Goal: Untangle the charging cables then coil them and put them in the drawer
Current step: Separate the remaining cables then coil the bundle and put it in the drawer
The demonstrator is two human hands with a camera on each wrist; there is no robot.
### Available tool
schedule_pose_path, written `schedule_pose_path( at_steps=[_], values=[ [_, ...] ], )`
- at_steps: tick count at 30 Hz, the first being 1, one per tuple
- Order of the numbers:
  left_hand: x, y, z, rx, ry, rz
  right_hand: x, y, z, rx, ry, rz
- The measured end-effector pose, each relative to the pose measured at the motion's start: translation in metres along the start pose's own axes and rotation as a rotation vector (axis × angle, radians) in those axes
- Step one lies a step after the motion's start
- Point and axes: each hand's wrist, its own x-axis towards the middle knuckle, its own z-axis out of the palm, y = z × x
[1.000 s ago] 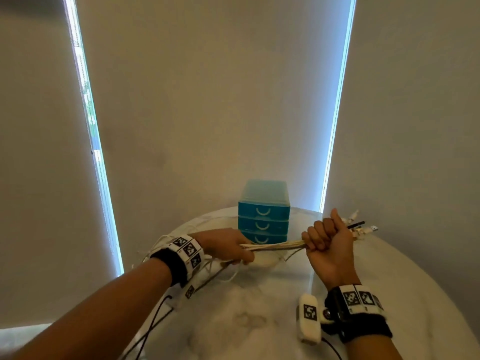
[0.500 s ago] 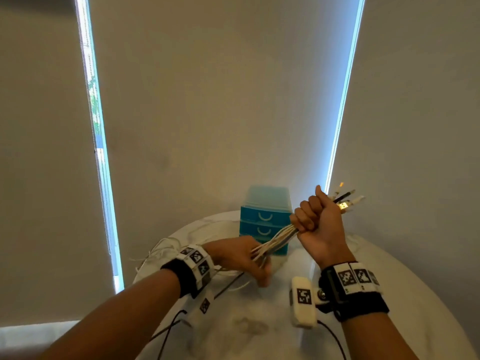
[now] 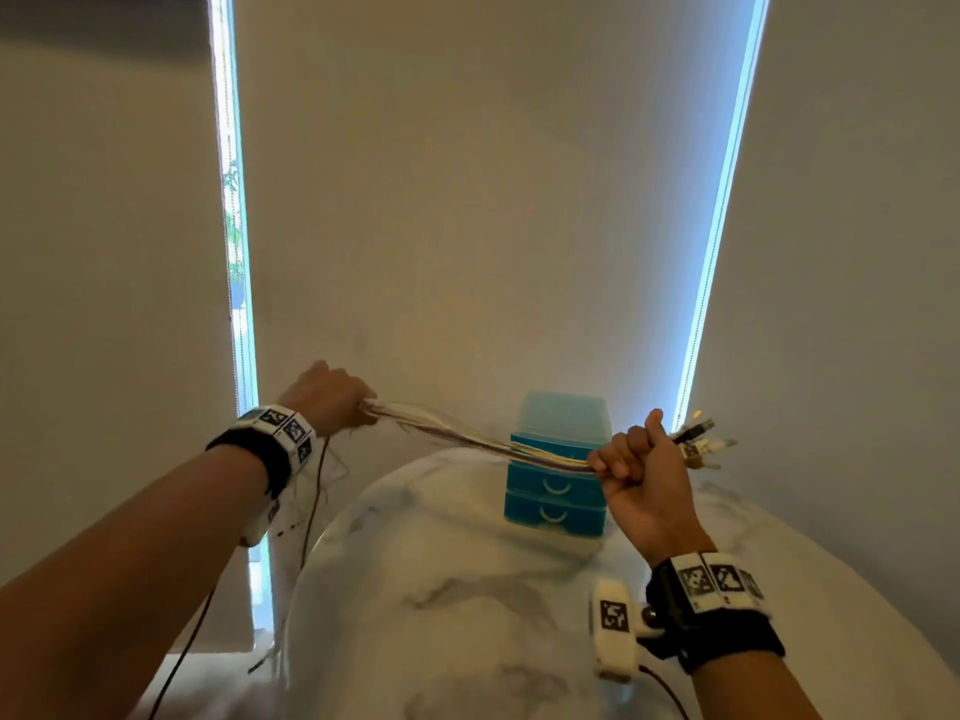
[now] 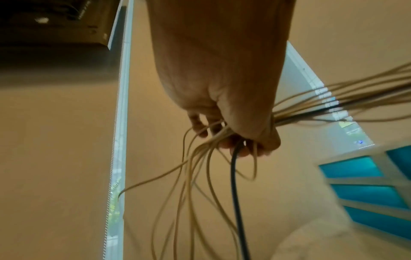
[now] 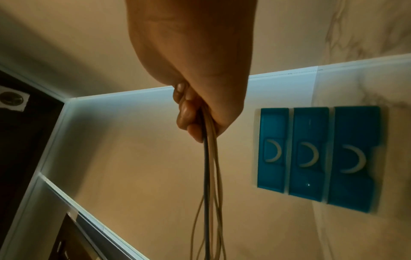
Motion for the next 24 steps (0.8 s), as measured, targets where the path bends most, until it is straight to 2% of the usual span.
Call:
schedule_pose_path(
  at_steps=[2, 3, 5, 6, 8, 10, 12, 15, 17, 19, 20, 22, 24],
  values=[
    [-0.001, -0.012, -0.007, 0.192, 0.149, 0.027, 0.002, -0.003, -0.001, 0.051, 0.007, -0.019],
    [-0.006, -0.016, -0.004, 0.224, 0.181, 0.007, 0.003, -0.006, -0.005, 0.065, 0.018, -0.033],
    [-0.020, -0.015, 0.019, 0.196, 0.146, -0.096, 0.002, -0.010, -0.018, 0.064, 0.051, -0.051],
    [-0.030, -0.014, 0.047, 0.122, 0.045, -0.154, 0.000, -0.009, -0.026, 0.044, 0.071, -0.051],
    [-0.056, -0.008, 0.097, -0.067, -0.248, -0.253, -0.004, -0.003, -0.049, -0.005, 0.126, -0.040],
    [-0.078, -0.004, 0.131, -0.237, -0.508, -0.308, -0.009, 0.007, -0.077, -0.005, 0.191, -0.010],
    [-0.085, -0.006, 0.137, -0.304, -0.607, -0.301, -0.012, 0.018, -0.101, 0.005, 0.236, 0.024],
    [-0.080, -0.014, 0.122, -0.353, -0.640, -0.311, -0.015, 0.029, -0.109, -0.012, 0.247, 0.042],
    [-0.074, -0.011, 0.112, -0.518, -0.660, -0.293, -0.013, 0.024, -0.106, 0.020, 0.237, 0.025],
    [-0.069, -0.009, 0.110, -0.714, -0.630, -0.348, -0.011, 0.015, -0.104, 0.046, 0.227, -0.012],
    [-0.067, -0.011, 0.115, -0.741, -0.575, -0.415, -0.011, 0.013, -0.106, 0.048, 0.219, -0.026],
    [-0.062, -0.026, 0.140, -0.611, -0.439, -0.529, -0.014, 0.013, -0.110, 0.047, 0.214, -0.031],
    [-0.046, -0.051, 0.193, -0.557, -0.362, -0.712, -0.014, 0.017, -0.113, 0.050, 0.225, -0.020]
  ],
)
